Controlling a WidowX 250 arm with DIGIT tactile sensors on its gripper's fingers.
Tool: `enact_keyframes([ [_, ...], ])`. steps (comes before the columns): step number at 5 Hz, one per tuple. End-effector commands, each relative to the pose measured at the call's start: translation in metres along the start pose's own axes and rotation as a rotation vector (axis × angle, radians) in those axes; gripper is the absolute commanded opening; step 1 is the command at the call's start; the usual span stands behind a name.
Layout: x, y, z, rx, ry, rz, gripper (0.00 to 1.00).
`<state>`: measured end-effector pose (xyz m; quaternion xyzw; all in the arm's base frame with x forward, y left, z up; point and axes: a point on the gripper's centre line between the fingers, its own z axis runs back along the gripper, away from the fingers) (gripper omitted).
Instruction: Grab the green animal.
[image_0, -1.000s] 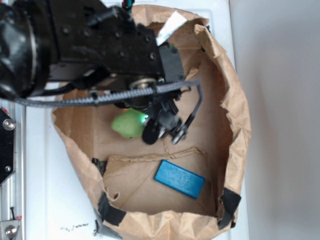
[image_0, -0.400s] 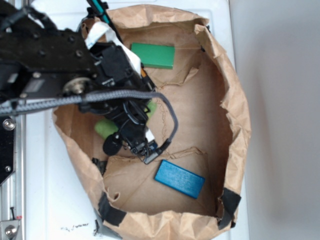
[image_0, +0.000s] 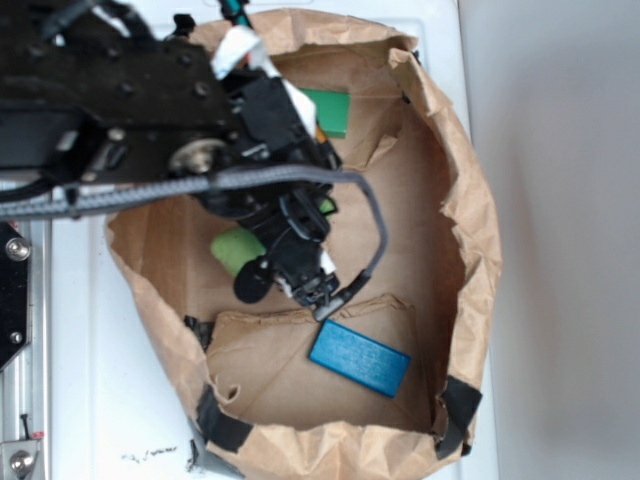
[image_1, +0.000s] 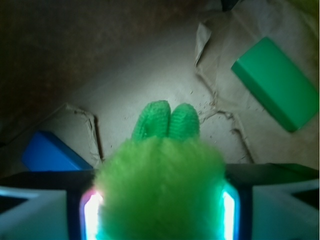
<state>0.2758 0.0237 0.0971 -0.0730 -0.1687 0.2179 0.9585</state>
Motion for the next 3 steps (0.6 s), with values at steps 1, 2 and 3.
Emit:
enact_keyframes([
  [1, 0.020, -0.024, 0.030, 0.083, 0.018, -0.094, 0.00],
  [2, 0.026, -0.025, 0.045, 0.071, 0.064, -0.117, 0.00],
  [3, 0.035, -0.022, 0.064, 0.056, 0.103, -0.142, 0.00],
])
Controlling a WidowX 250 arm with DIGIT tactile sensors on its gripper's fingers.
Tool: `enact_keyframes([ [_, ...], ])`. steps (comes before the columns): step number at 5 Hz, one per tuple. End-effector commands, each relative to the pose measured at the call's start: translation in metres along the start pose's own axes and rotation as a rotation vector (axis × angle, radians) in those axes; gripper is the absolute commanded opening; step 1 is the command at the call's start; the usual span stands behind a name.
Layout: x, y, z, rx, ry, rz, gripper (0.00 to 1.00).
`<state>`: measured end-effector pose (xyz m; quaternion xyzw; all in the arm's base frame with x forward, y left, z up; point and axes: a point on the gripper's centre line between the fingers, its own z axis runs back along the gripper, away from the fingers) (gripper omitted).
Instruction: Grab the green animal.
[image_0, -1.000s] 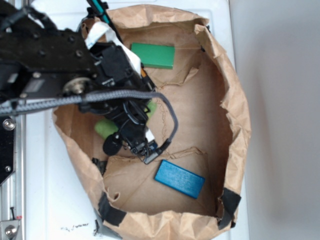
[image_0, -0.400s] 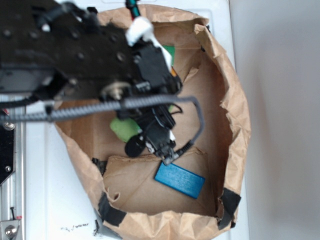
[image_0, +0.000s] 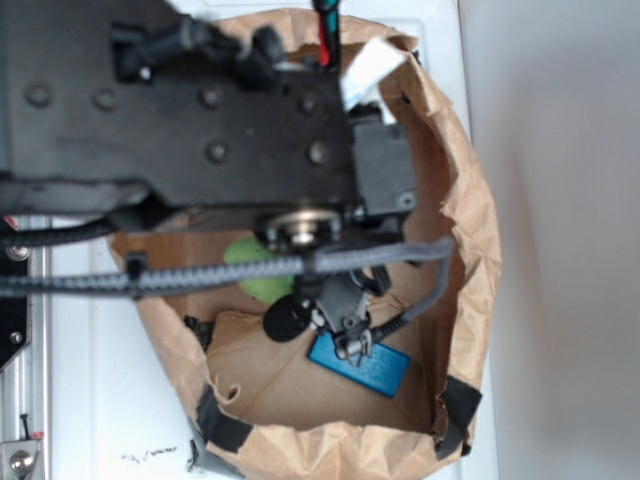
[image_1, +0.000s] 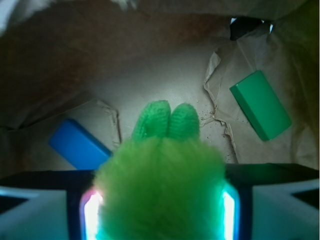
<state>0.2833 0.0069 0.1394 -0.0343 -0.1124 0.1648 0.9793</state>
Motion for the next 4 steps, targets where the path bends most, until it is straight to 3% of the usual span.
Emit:
enact_keyframes([
  [1, 0.022, 0.014, 0.040, -0.032, 0.009, -0.033, 0.00],
  [3, 0.013, 0.022, 0.041, -0.041, 0.001, -0.031, 0.00],
  [4, 0.005, 0.021, 0.037, -0.055, -0.037, -0.010, 0.00],
])
